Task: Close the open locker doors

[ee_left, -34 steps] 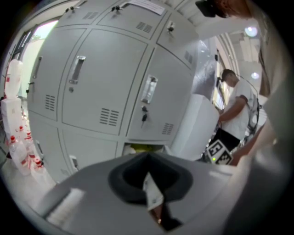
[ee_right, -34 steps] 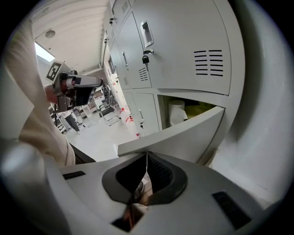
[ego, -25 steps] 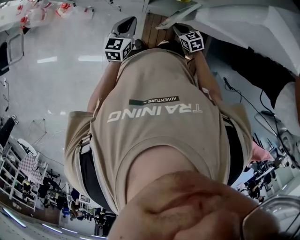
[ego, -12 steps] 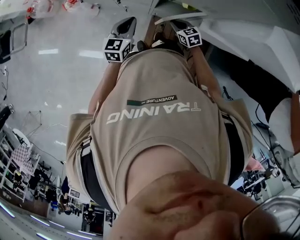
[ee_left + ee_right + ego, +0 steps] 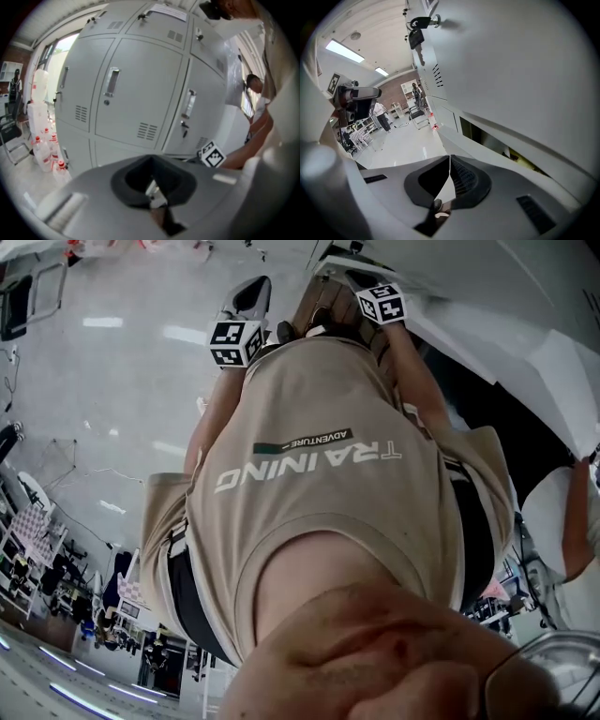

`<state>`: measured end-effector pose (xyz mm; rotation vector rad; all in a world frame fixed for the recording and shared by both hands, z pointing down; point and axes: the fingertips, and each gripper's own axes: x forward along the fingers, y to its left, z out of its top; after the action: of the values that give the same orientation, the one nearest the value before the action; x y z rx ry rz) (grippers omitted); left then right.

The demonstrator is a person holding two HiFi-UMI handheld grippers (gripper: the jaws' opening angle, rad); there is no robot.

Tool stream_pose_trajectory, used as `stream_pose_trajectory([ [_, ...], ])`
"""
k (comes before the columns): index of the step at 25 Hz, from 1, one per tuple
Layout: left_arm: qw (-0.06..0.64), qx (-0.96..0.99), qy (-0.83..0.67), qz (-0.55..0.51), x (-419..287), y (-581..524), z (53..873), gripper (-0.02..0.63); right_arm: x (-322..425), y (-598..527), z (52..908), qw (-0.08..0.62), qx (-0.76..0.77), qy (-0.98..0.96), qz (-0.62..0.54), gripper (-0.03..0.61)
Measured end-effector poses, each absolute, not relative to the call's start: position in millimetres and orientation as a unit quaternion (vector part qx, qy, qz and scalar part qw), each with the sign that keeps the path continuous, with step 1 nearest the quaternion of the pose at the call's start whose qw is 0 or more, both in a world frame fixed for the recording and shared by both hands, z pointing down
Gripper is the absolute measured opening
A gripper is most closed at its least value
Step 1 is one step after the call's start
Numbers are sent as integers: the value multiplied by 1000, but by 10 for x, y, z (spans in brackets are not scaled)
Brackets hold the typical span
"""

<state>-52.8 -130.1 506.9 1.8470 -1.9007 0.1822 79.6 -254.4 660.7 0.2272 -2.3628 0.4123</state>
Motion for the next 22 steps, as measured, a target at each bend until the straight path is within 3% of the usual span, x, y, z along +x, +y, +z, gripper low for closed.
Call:
stream_pose_trajectory([
  [22, 240, 647, -721, 57, -536, -1383, 5153, 0, 663, -2757, 6761, 375, 49, -913, 153, 15],
])
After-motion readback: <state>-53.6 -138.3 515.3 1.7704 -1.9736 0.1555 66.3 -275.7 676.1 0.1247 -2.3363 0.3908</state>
